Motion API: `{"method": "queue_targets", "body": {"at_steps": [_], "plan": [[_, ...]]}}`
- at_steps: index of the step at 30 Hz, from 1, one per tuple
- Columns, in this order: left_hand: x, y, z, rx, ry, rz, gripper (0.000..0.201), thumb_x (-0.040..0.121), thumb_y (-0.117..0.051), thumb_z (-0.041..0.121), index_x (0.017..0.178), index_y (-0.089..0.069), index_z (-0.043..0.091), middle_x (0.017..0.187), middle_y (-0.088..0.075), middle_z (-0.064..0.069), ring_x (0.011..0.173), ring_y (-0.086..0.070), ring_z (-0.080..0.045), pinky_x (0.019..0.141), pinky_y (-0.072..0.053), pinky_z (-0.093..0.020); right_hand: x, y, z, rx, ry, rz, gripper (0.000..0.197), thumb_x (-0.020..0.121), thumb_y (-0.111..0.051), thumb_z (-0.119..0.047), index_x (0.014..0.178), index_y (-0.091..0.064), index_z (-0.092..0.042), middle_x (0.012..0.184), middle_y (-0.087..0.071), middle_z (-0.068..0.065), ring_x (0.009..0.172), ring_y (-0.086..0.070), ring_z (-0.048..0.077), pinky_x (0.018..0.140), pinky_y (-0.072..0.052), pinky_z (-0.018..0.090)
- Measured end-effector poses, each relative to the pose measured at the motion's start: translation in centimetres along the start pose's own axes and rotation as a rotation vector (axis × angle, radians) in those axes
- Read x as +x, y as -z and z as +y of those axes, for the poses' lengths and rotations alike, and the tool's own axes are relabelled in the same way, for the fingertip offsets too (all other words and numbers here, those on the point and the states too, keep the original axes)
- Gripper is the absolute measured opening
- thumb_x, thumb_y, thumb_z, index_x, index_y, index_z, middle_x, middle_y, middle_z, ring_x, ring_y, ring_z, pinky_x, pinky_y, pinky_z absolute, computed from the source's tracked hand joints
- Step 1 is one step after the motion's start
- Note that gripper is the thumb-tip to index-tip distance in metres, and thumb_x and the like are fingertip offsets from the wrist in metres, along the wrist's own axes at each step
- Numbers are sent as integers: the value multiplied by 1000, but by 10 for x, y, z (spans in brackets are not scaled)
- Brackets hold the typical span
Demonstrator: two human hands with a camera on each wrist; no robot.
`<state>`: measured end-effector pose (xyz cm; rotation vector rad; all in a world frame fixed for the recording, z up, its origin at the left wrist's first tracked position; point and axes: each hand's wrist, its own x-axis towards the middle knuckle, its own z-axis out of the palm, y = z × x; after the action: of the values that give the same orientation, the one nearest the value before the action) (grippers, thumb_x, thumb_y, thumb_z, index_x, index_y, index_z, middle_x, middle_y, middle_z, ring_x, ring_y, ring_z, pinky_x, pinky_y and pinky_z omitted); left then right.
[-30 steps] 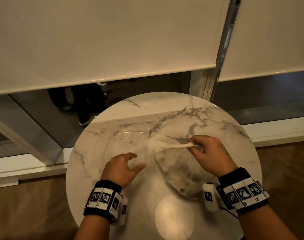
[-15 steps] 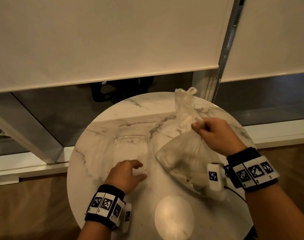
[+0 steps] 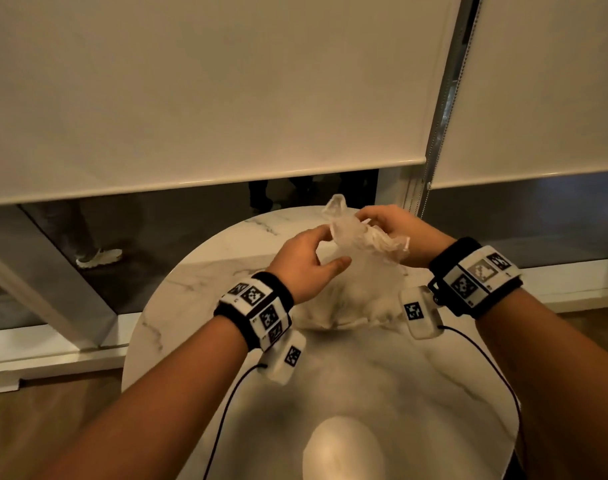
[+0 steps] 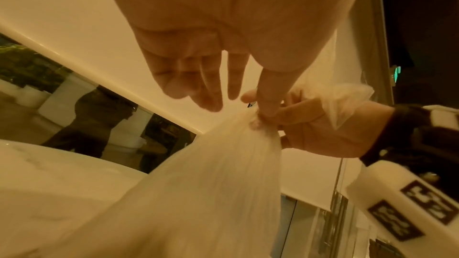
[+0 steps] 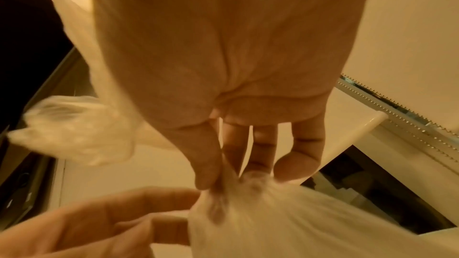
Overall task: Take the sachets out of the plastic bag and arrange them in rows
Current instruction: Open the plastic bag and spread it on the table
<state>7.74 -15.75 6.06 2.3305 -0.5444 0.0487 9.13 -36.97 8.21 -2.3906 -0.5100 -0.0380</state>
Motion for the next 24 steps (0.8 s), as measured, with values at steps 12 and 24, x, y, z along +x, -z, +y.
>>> {"method": "queue_targets", "body": {"at_steps": [12,24], "plan": [[32,-4,16,-434,119,-55,11,94,-66,17,103,-64,11,100,-70,-11,58,-67,-19,52,-53,-26,-13,20,-13,248,-98,103,12,89,-73,-10,99,-68,-7,85,-72,12,68,-65,21,56,-51,31],[49,-5,6,-580,200,-84,18,95,-63,7,108,-60,-5,81,-66,-21,58,-69,-20,55,-58,-27,9,31,3,355,-295,22,16,101,-54,-5,89,-64,-7,78,-65,11,64,-65,21,59,-59,31]]}}
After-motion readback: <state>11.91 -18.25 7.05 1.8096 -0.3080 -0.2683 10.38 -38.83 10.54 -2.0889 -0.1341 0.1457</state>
